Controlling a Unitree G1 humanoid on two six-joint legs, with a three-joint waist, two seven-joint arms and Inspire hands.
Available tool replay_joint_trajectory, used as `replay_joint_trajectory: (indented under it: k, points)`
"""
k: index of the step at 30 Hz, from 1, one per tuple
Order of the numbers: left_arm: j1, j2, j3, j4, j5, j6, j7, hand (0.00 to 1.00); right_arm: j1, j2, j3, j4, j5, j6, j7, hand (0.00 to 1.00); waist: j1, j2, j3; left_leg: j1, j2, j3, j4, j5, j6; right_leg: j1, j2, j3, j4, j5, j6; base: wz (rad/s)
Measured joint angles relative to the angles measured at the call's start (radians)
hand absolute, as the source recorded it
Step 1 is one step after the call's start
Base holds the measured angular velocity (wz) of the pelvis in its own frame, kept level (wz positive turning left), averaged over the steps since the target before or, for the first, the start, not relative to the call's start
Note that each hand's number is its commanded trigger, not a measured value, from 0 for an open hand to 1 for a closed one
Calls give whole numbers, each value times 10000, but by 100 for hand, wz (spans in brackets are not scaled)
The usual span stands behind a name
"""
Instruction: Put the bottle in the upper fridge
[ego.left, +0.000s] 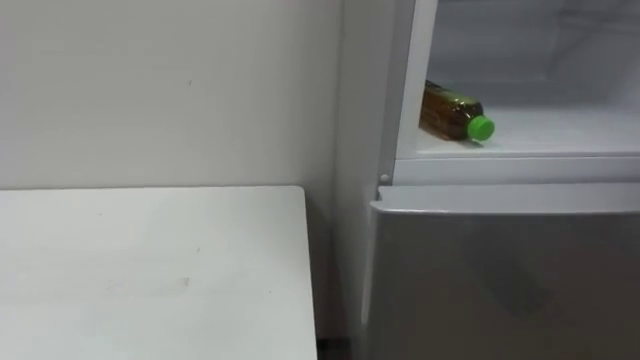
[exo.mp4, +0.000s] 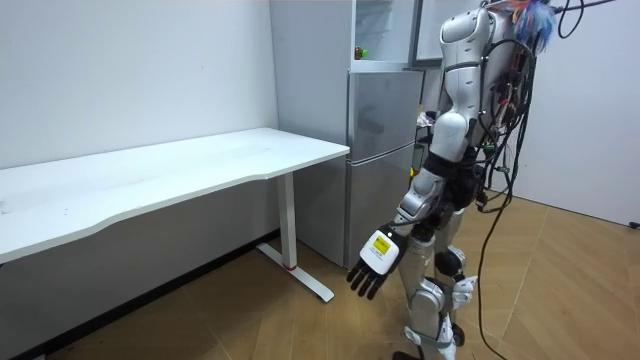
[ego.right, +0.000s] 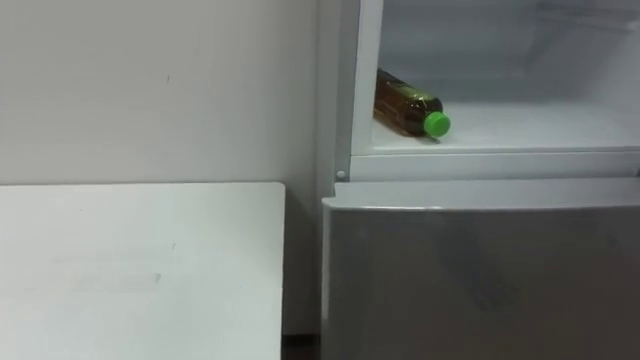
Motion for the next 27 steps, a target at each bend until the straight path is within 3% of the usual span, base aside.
replay_joint_trajectory:
  k: [3, 10, 15, 27]
  points:
    - [3, 102, 206, -3, 0, -209, 55, 0, -136, -7, -539, 71, -23, -335, -778, 0, -10, -63, 2, -41, 1, -9, -3, -1, -1, -12, 1, 0, 4, -20, -3, 0]
    - [224, 151, 865, -1, -145, -170, 232, 0, -413, -49, -1899, 128, -89, -348, -2518, 0, -303, -327, 35, 1, -8, -20, -83, 0, -3, 23, 6, 14, 3, -78, 2, 0]
    - [242, 147, 1416, -13, -123, -59, 232, 0, -808, -150, -2914, 136, -104, -450, -3481, 0, -502, -352, 56, 5, -9, 38, -130, 0, -3, 3, 11, 22, -6, -81, 7, -1]
    - [283, 58, 1712, -457, -54, 83, 161, 0, -1563, -903, -3883, -467, -1489, -559, -5383, 0, -599, -330, 63, 28, -13, 95, -253, 3, -3, -13, 18, 60, 5, -92, 24, -2]
